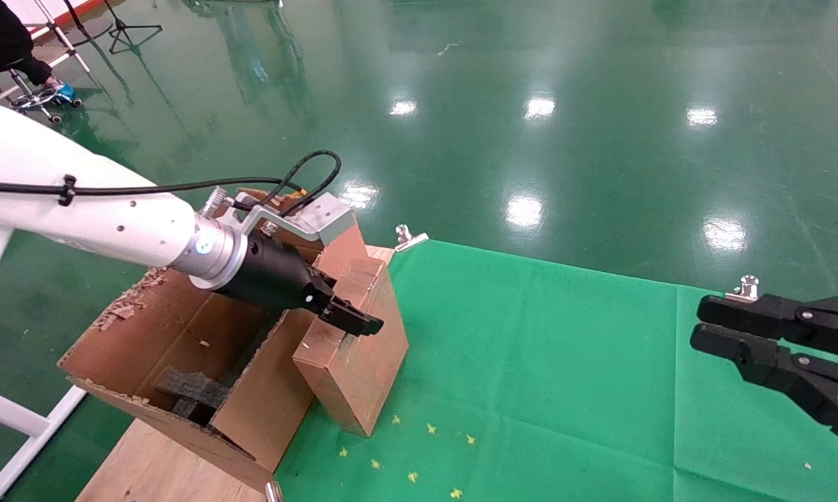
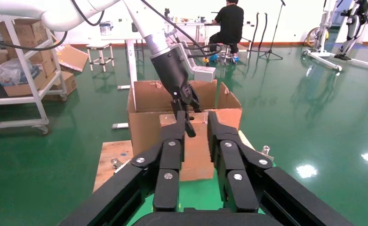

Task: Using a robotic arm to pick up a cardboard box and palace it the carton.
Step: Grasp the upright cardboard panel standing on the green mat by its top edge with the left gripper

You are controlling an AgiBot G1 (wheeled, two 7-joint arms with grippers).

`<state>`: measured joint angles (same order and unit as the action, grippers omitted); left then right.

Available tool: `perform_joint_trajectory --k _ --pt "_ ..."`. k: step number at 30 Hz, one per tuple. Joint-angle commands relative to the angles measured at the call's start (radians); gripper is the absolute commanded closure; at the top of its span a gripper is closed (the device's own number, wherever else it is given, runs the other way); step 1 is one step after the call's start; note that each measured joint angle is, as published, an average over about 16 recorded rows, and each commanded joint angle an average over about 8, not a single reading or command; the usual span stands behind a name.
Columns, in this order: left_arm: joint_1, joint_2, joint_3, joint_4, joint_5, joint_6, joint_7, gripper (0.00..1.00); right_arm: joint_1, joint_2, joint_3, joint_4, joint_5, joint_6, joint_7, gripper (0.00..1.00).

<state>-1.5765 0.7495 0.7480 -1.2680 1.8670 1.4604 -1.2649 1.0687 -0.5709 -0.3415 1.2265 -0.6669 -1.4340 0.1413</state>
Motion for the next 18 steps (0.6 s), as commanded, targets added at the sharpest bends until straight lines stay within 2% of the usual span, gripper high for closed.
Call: perform_joint_trajectory --k 1,18 --pt "0.0 0.0 0.0 0.0 -0.001 0.001 0.0 1.0 0.0 0.0 0.0 0.0 0.0 0.0 0.0 0.0" --pt "-0.003 0.0 -0.002 0.001 -0.003 0.004 -0.001 1.0 0.0 0.0 0.0 0.0 0.0 0.0 0.0 0.0"
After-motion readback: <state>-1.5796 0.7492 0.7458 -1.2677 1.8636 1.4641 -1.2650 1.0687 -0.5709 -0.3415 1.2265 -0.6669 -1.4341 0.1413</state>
